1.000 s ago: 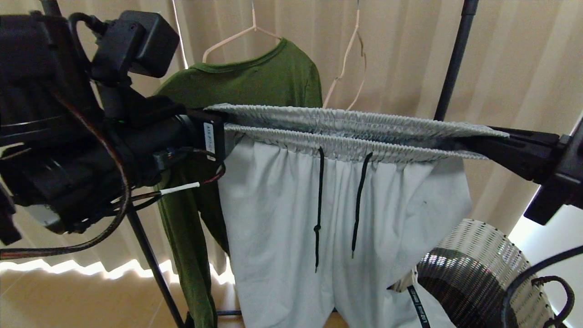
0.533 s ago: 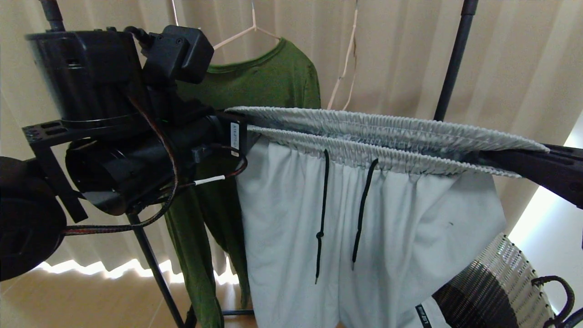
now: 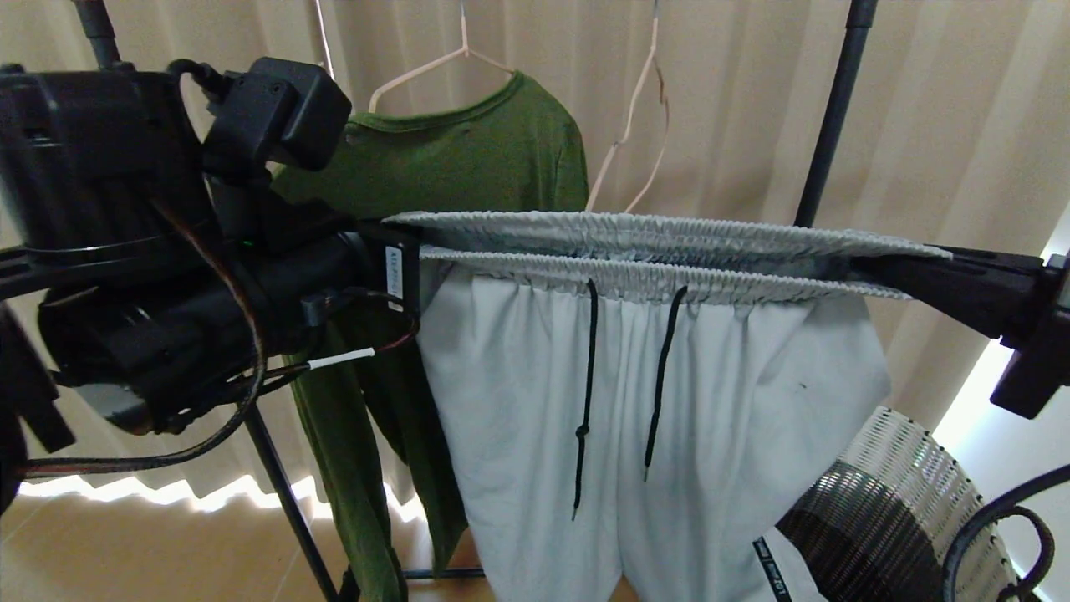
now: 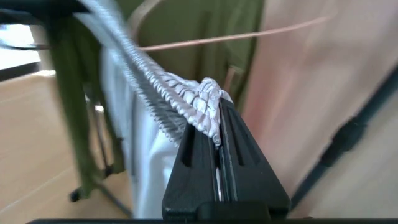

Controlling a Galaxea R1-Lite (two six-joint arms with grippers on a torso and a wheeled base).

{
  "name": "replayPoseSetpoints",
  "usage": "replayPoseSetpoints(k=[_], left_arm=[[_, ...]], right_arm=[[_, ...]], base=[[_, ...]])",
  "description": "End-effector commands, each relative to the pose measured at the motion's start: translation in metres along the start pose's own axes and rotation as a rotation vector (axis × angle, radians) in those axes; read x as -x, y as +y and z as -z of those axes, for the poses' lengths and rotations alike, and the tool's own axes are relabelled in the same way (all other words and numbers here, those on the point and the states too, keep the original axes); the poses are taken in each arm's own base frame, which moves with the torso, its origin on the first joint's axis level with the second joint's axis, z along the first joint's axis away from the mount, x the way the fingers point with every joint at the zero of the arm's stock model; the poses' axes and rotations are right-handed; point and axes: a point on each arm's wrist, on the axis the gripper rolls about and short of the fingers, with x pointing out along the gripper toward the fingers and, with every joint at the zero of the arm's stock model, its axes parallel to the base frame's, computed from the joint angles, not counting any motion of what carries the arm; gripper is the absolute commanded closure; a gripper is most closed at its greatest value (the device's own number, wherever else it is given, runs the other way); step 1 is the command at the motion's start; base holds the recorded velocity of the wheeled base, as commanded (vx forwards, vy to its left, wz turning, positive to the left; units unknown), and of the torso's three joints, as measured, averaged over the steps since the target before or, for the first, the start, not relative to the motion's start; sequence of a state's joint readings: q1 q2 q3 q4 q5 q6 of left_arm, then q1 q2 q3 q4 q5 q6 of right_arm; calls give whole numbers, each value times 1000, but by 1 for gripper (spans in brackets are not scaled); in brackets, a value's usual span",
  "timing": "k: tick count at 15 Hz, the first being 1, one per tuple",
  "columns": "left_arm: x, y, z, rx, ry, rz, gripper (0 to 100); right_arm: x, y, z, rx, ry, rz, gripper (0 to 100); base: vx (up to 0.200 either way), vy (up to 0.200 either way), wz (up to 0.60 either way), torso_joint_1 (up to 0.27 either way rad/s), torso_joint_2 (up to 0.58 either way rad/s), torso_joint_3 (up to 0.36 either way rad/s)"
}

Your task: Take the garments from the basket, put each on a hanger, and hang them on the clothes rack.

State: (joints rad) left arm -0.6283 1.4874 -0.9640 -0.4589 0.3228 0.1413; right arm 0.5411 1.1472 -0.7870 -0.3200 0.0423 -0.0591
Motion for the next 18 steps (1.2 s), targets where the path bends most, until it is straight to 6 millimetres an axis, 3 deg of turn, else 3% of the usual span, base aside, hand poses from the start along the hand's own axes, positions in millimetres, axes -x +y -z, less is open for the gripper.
replayPoseSetpoints(k=[1, 5, 9, 12, 18], left_arm=[[30, 11, -9, 7, -28, 13, 100], [69, 20, -13, 5, -45, 158, 100], [102, 25, -4, 4, -91, 363, 100], [111, 26, -3, 4, -114, 419, 100], [115, 22, 0, 2, -119, 474, 100]], right_arm=[[-24, -8, 1, -3, 35, 32, 100], [-61, -16, 3, 33, -37, 65, 100], [-90, -18, 7, 66, -113, 69, 100], [-100, -19, 8, 68, -140, 72, 100], [-101, -19, 10, 70, -138, 72, 100]], base=[[0, 0, 0, 0, 0, 0], [0, 0, 0, 0, 0, 0], [0, 0, 0, 0, 0, 0], [0, 0, 0, 0, 0, 0], [0, 0, 0, 0, 0, 0]])
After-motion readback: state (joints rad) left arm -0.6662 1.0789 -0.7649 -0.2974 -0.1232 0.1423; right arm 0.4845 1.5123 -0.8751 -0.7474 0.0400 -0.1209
